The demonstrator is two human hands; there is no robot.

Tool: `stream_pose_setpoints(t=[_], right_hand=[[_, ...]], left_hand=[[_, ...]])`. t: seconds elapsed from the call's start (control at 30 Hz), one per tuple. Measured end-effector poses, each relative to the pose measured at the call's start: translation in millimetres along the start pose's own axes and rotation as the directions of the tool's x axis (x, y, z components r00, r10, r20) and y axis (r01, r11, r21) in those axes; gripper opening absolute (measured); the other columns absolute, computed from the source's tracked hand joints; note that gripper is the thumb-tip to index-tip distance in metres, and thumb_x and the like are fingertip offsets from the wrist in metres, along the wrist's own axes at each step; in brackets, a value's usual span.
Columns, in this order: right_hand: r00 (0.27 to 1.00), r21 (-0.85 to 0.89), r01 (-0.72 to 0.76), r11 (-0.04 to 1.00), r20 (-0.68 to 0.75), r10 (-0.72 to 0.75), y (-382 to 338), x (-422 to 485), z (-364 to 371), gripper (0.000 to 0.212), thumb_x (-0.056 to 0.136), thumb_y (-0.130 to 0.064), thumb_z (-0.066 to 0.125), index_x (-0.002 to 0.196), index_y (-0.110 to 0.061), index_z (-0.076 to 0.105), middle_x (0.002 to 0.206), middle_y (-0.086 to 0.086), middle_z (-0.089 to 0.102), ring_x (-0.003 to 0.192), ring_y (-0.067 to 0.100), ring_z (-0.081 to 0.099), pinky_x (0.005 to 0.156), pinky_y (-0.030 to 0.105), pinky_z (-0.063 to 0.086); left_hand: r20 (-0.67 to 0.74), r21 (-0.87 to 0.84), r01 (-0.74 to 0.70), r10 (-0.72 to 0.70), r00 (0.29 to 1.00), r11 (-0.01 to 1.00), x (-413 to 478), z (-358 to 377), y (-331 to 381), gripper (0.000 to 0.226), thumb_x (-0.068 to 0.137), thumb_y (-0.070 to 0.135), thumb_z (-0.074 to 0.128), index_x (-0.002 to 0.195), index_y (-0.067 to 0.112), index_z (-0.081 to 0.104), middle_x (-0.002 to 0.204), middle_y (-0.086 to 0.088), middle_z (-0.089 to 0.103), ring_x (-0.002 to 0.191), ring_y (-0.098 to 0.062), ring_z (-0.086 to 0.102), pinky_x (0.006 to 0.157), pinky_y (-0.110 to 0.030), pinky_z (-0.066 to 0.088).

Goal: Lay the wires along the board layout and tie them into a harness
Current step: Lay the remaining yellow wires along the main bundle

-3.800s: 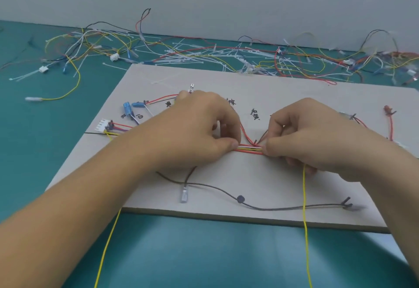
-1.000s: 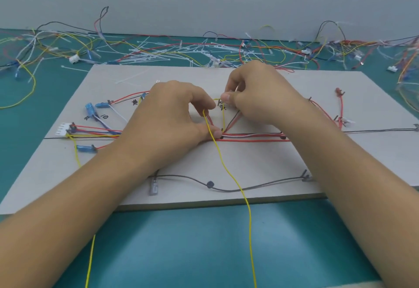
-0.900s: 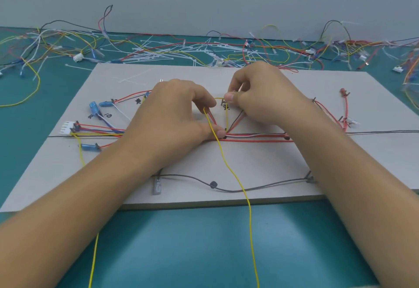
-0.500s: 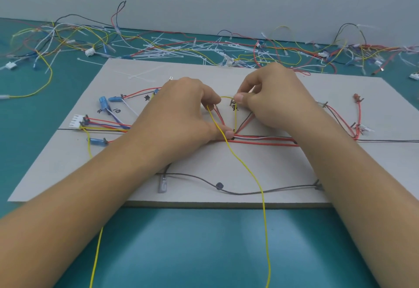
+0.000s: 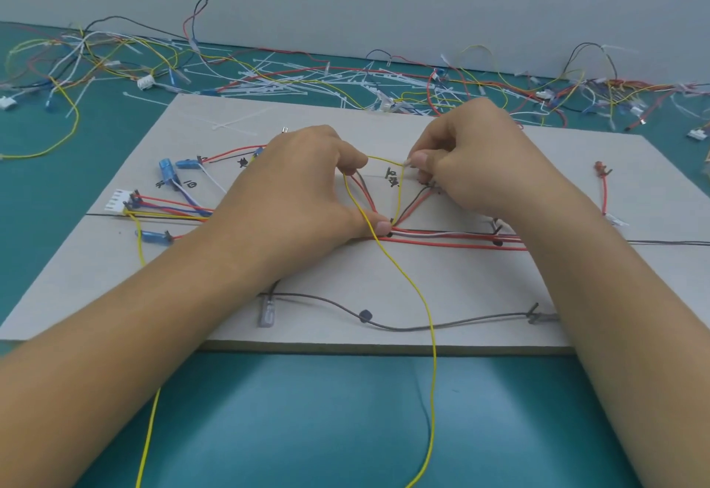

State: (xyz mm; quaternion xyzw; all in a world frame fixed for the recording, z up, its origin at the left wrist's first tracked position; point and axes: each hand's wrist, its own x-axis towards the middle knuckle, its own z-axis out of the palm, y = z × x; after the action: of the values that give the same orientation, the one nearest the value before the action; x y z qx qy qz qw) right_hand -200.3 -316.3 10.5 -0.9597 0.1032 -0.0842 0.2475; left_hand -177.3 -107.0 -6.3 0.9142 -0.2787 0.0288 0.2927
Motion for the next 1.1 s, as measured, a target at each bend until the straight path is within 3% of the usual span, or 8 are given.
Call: stream_pose_setpoints(t=[0.13, 0.3, 0.47, 0.67, 0.8, 0.87, 0.93, 1.1], right_hand=[[1.000, -0.011, -0.012, 1.000, -0.014, 0.012, -2.5, -0.5, 3.2, 0.013, 0.093, -0.028, 0.070, 0.082, -0.025, 0.076, 0.077, -0.010, 0.072, 0.078, 0.010, 0.065, 0.069, 0.024, 0.049], [0.999, -0.008, -0.024, 1.000, -0.021, 0.024, -4.9, -1.9, 7.3, 0.012, 0.094, -0.032, 0.068, 0.086, -0.025, 0.074, 0.082, -0.007, 0.071, 0.088, 0.020, 0.066, 0.084, 0.039, 0.057], [0.999, -0.012, -0.025, 1.000, -0.031, 0.024, -5.8, -3.1, 9.1, 0.016, 0.093, -0.036, 0.065, 0.087, -0.025, 0.074, 0.079, -0.012, 0.067, 0.088, 0.019, 0.064, 0.083, 0.040, 0.057], [1.000, -0.046, -0.003, 0.999, -0.029, 0.002, -5.5, -2.8, 13.7, 0.016, 0.092, -0.039, 0.065, 0.086, -0.026, 0.073, 0.081, -0.011, 0.067, 0.088, 0.021, 0.064, 0.081, 0.041, 0.057], [0.999, -0.077, 0.023, 0.997, -0.038, -0.026, -4.0, -2.4, 16.1, 0.016, 0.091, -0.043, 0.066, 0.088, -0.029, 0.074, 0.085, -0.011, 0.063, 0.089, 0.021, 0.061, 0.078, 0.038, 0.054], [0.999, -0.058, 0.028, 0.998, -0.037, -0.030, -3.2, -2.7, 15.2, 0.013, 0.089, -0.043, 0.069, 0.087, -0.031, 0.075, 0.083, -0.011, 0.063, 0.088, 0.020, 0.062, 0.077, 0.037, 0.053], [0.999, -0.018, 0.021, 1.000, -0.036, -0.021, -3.1, -2.6, 13.1, 0.010, 0.086, -0.042, 0.072, 0.085, -0.034, 0.078, 0.079, -0.011, 0.066, 0.085, 0.019, 0.063, 0.076, 0.037, 0.055], [0.999, 0.021, 0.001, 1.000, -0.036, 0.000, -3.4, -2.7, 10.4, 0.006, 0.084, -0.039, 0.077, 0.083, -0.035, 0.082, 0.078, -0.011, 0.072, 0.085, 0.015, 0.065, 0.077, 0.038, 0.057]], left_hand=[[-0.002, 0.034, 0.027, -0.027, 1.000, 0.999, -0.2, -0.9, -0.7, 0.082, 0.057, 0.069, 0.086, 0.128, 0.033, 0.069, 0.113, 0.021, 0.063, 0.108, -0.012, 0.058, 0.092, -0.040, 0.051], [-0.005, 0.016, 0.013, -0.013, 1.000, 1.000, 1.1, 0.0, -1.9, 0.086, 0.056, 0.067, 0.087, 0.132, 0.032, 0.067, 0.116, 0.019, 0.061, 0.103, -0.008, 0.053, 0.086, -0.031, 0.043], [-0.001, 0.038, -0.011, 0.011, 1.000, 0.999, -1.1, -0.8, -0.9, 0.086, 0.057, 0.069, 0.082, 0.134, 0.034, 0.065, 0.122, 0.018, 0.060, 0.113, -0.009, 0.054, 0.090, -0.028, 0.041], [-0.004, 0.025, -0.025, 0.026, 1.000, 0.999, -0.8, -2.3, 0.1, 0.084, 0.055, 0.068, 0.081, 0.129, 0.033, 0.066, 0.117, 0.017, 0.060, 0.111, -0.009, 0.054, 0.088, -0.028, 0.041], [-0.006, 0.018, -0.037, 0.037, 0.999, 0.999, -1.3, -5.0, -0.7, 0.074, 0.057, 0.065, 0.086, 0.122, 0.034, 0.069, 0.109, 0.018, 0.060, 0.089, -0.003, 0.052, 0.073, -0.021, 0.037], [0.002, 0.007, -0.080, 0.080, 0.997, 0.997, -1.8, -9.1, -1.7, 0.064, 0.059, 0.058, 0.089, 0.116, 0.034, 0.071, 0.103, 0.017, 0.061, 0.078, 0.003, 0.051, 0.066, -0.011, 0.034], [0.046, -0.015, -0.144, 0.144, 0.988, 0.990, -2.7, -15.8, -2.3, 0.050, 0.062, 0.049, 0.090, 0.108, 0.036, 0.073, 0.096, 0.017, 0.062, 0.073, 0.006, 0.053, 0.064, -0.009, 0.036], [0.123, -0.036, -0.253, 0.255, 0.959, 0.967, -4.2, -27.1, -5.1, 0.029, 0.074, 0.022, 0.085, 0.099, 0.035, 0.077, 0.087, 0.017, 0.066, 0.070, -0.006, 0.061, 0.059, -0.011, 0.038]])
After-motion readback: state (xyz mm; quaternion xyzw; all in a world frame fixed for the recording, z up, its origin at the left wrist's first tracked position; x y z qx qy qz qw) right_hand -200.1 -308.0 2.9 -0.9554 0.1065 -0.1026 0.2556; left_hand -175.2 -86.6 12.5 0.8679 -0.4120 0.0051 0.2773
